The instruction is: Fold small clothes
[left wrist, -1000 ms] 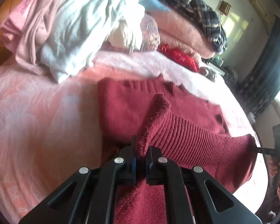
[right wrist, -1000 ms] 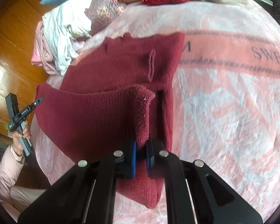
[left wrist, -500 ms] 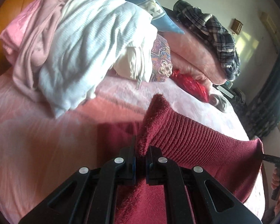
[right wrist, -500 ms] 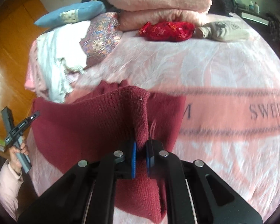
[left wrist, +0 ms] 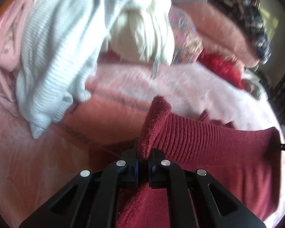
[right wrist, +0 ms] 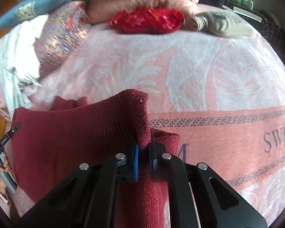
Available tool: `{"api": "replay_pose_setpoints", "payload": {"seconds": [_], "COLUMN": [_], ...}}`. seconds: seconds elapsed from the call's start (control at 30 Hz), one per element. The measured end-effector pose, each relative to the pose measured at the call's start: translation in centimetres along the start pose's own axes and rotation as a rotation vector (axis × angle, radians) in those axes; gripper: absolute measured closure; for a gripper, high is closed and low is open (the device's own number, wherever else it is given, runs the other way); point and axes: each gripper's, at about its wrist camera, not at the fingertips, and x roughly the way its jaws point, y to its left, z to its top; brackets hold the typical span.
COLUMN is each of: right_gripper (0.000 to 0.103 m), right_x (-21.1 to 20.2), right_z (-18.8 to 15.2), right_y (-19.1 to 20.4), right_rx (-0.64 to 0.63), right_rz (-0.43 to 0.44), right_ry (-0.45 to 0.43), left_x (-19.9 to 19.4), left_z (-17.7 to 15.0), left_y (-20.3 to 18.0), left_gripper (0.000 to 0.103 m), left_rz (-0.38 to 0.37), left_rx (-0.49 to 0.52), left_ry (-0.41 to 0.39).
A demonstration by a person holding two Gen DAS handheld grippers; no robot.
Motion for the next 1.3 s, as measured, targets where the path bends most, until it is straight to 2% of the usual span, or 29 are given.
{"api": "replay_pose_setpoints", "payload": {"seconds": [0.13, 0.37, 0.43, 0.47, 0.57, 0.6, 0.63, 0.67, 0.7, 0.8, 0.83, 0.93, 0.97, 1.07, 1.2, 1.27, 1.3], "right_gripper": [0.096, 0.091, 0.082, 0.082, 0.069, 0.067, 0.055, 0.047, 0.047, 0.048, 0.048, 0.048, 0.049, 0.051, 0.053, 0.071, 0.077], "right_x": [2.0, 3.2, 2.5, 1.5, -1.9, -3.3, -4.9, -6.3, -7.8, -9.9, -10.2, -9.8, -9.5, -8.4, -8.0, -6.9, -6.6], "right_z": [-0.2, -0.8, -0.8, -0.8, -1.2, -1.6, -2.4, -3.3, -4.7, -9.3, -11.7, -15.5, -16.7, -17.7, -16.9, -16.8, -17.0], "right_y": [-0.4, -1.1, -1.2, -1.3, -1.4, -1.5, -1.5, -1.4, -1.4, -1.9, -2.2, -3.0, -3.3, -3.9, -3.9, -3.9, -3.8], "right_rx": [0.009, 0.051, 0.066, 0.069, 0.040, 0.030, 0.004, -0.026, -0.051, -0.080, -0.086, -0.081, -0.069, -0.045, -0.036, -0.024, -0.023], "right_rz": [-0.001, -0.008, 0.001, 0.006, 0.004, 0.020, 0.045, 0.044, 0.043, 0.116, 0.130, 0.165, 0.194, 0.230, 0.244, 0.255, 0.265], "right_ry": [0.020, 0.036, 0.040, 0.041, 0.057, 0.061, 0.075, 0.079, 0.070, 0.125, 0.145, 0.186, 0.194, 0.222, 0.212, 0.238, 0.253], "left_x": [2.2, 3.1, 2.8, 2.2, -0.1, -1.7, -3.3, -4.6, -5.9, -9.3, -9.9, -10.5, -10.1, -9.9, -8.7, -8.2, -8.0], "left_z": [-0.9, -1.0, -0.8, -0.6, -0.1, -0.3, -0.7, -1.3, -1.9, -6.0, -7.4, -11.5, -12.5, -13.7, -14.0, -14.1, -14.2], "left_y": [0.4, 0.0, 0.1, 0.3, 1.0, 1.4, 1.7, 2.0, 2.4, 3.5, 3.9, 5.0, 4.9, 4.3, 3.3, 3.2, 3.2], "left_gripper": [0.096, 0.094, 0.089, 0.088, 0.076, 0.061, 0.048, 0.047, 0.046, 0.037, 0.037, 0.037, 0.039, 0.038, 0.038, 0.038, 0.039], "left_rz": [0.032, 0.066, 0.063, 0.052, 0.010, -0.019, -0.037, -0.047, -0.057, -0.079, -0.087, -0.138, -0.153, -0.207, -0.195, -0.184, -0.181], "left_rx": [0.001, 0.015, -0.004, -0.027, -0.063, -0.074, -0.080, -0.075, -0.065, -0.039, -0.043, -0.079, -0.076, -0.069, -0.046, -0.044, -0.044], "left_ry": [0.046, 0.074, 0.080, 0.086, 0.101, 0.102, 0.102, 0.106, 0.108, 0.123, 0.130, 0.158, 0.192, 0.190, 0.195, 0.196, 0.194]}}
